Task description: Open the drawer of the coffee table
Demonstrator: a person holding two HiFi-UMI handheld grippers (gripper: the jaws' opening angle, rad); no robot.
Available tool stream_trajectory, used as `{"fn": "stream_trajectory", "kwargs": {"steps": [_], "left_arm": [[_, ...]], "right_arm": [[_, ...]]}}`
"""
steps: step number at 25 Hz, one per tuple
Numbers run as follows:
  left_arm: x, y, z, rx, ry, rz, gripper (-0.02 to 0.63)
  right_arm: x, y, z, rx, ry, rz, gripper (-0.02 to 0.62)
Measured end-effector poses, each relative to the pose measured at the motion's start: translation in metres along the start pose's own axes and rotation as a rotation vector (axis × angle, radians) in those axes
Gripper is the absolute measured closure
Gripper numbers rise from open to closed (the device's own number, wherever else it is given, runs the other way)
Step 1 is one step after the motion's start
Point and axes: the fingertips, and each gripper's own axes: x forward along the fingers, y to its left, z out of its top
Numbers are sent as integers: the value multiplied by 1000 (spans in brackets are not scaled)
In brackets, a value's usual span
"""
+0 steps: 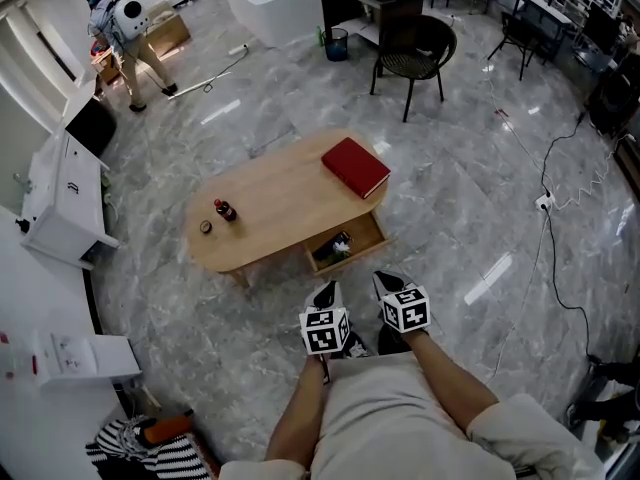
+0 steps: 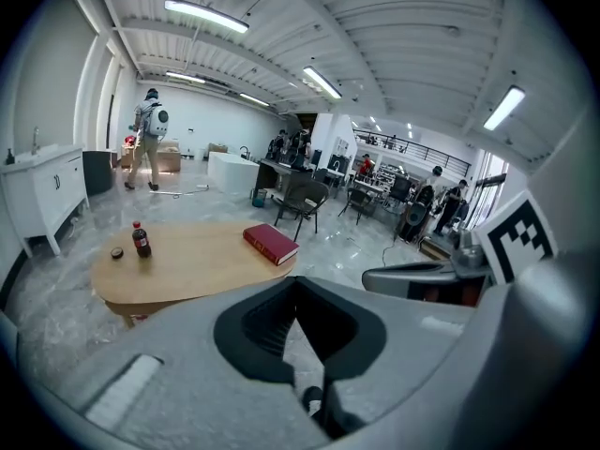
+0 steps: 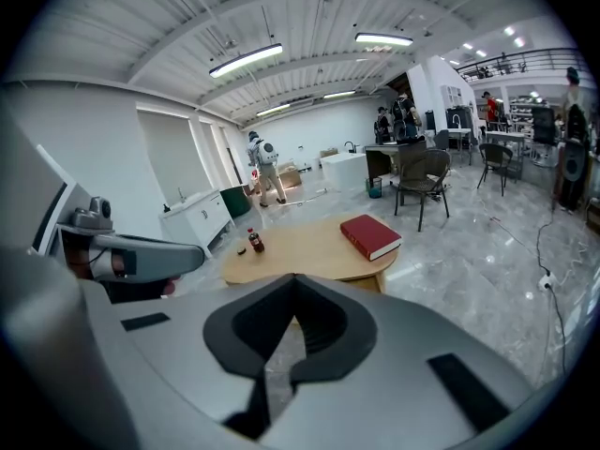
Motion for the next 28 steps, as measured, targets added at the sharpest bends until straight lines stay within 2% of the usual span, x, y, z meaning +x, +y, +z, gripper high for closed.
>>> {"fn": "stream_trajectory", "kwargs": {"steps": [3, 12, 16, 28], "left_arm": [[-1, 3, -1, 33, 6, 0, 596], [-1, 4, -1, 39, 2, -12, 595], [-1, 8, -2, 55, 20, 18, 595], [-5, 27, -8, 33, 40, 85, 595]], "right_arm": [[0, 4, 1, -9, 1, -3, 580], [2, 2, -3, -3, -1, -13, 580], [4, 3, -1, -1, -2, -12, 580], [7, 6, -8, 2, 27, -33, 580]]}}
